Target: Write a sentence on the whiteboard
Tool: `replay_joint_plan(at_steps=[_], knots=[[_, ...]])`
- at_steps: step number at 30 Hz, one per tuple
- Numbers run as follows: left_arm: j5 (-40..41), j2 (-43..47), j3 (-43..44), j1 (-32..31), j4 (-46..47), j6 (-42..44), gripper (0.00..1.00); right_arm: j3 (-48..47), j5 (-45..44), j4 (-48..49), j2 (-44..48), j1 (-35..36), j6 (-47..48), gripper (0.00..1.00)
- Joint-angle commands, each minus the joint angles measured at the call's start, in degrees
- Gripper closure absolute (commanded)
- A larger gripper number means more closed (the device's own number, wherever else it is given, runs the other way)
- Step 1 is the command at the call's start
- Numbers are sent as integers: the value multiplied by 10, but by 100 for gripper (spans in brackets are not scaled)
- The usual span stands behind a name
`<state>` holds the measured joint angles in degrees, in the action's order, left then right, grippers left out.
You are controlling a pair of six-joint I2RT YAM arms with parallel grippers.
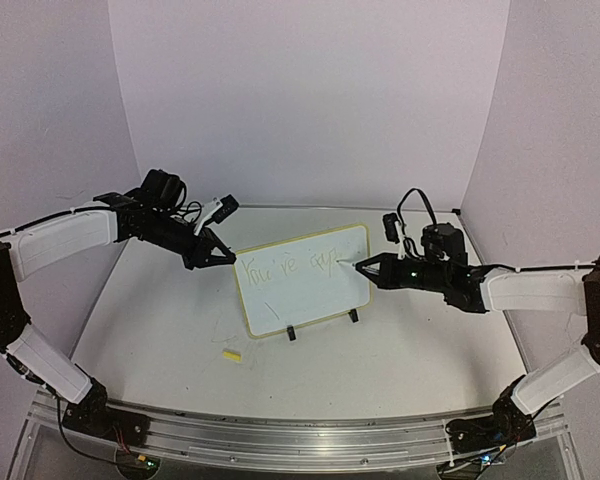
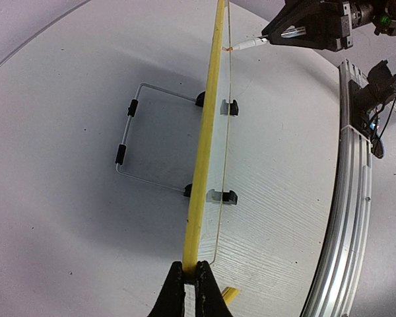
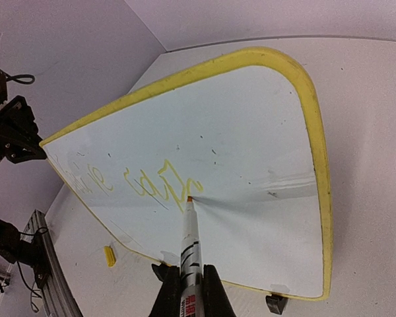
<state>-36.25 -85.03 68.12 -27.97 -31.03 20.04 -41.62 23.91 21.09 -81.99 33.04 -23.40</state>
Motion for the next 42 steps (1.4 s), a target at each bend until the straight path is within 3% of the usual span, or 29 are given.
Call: replay_joint_plan(at_steps=[1,26,42], knots=[[19,-6,4,-2,-7,27,100,-4,-41,-14,23,-3,8,100],[18,-8,5,-2,-6,27,100,-40,-46,-18,33,-2,18,100],[18,-8,5,-2,-7,27,100,4,-47,-15,23,-3,4,100]])
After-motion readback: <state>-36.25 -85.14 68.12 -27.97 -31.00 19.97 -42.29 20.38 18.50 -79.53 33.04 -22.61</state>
